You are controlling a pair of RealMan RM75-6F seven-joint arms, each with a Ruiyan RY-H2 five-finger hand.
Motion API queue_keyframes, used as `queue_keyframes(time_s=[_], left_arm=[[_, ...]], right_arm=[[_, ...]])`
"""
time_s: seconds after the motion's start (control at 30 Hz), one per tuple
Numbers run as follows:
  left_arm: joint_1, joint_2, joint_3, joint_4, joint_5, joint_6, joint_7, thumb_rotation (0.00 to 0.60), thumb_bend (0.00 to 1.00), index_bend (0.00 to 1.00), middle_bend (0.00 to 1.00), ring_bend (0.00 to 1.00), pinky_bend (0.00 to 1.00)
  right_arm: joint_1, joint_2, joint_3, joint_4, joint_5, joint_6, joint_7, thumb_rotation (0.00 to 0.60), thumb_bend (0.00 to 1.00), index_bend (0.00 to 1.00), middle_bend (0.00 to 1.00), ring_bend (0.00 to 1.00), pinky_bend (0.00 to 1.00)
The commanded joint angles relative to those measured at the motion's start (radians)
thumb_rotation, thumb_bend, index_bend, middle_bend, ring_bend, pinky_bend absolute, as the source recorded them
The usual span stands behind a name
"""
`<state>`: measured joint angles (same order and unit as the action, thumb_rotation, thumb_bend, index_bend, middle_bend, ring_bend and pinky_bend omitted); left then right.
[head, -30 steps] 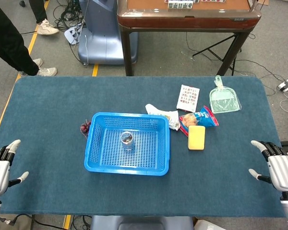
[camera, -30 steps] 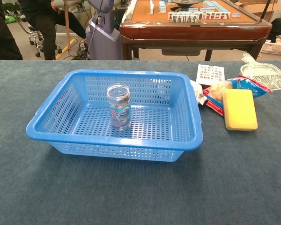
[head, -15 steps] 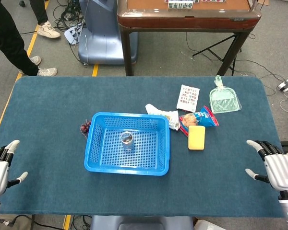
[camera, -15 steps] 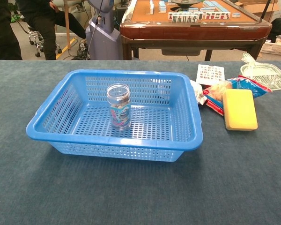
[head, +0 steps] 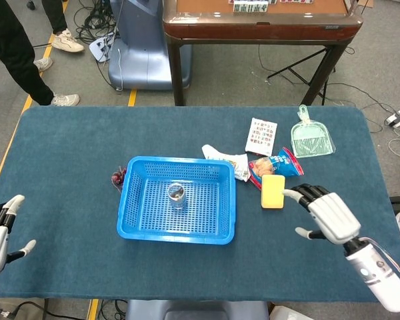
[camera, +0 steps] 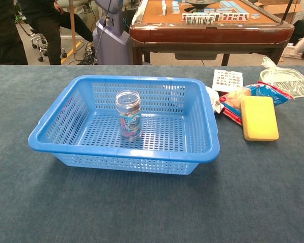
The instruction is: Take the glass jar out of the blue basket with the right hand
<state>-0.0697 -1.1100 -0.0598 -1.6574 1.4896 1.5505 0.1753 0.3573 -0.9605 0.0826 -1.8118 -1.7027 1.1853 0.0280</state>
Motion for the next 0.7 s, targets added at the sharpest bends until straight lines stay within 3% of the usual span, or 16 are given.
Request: queue_keyframes(time_s=[0.03, 0.33, 0.7], left_arm=[[0.005, 0.004, 0.001, -0.003, 0.004, 0.008, -0.001, 0.6, 0.15, 0.12, 0.14, 0.15, 0.18], [0.017, 0.016, 0.003, -0.009, 0.012, 0.025, -0.006, 0.6, 0.15, 0.12, 0.14, 0.15, 0.18], [0.032, 0.029, 0.003, -0.016, 0.014, 0.046, -0.008, 0.6, 0.15, 0.12, 0.14, 0.15, 0.18]], right_arm=[[0.112, -0.001, 0.048, -0.047, 0.013, -0.123, -0.01, 0.6, 0.05, 0.2, 0.25, 0.19, 0.28], [0.348, -0.12, 0.138, -0.015, 0.144, -0.381, -0.065, 0.6, 0.05, 0.2, 0.23, 0.19, 0.28], [0.562, -0.36, 0.176, 0.172, 0.322, -0.56, -0.202, 0.6, 0.05, 0.02, 0.12, 0.15, 0.28]])
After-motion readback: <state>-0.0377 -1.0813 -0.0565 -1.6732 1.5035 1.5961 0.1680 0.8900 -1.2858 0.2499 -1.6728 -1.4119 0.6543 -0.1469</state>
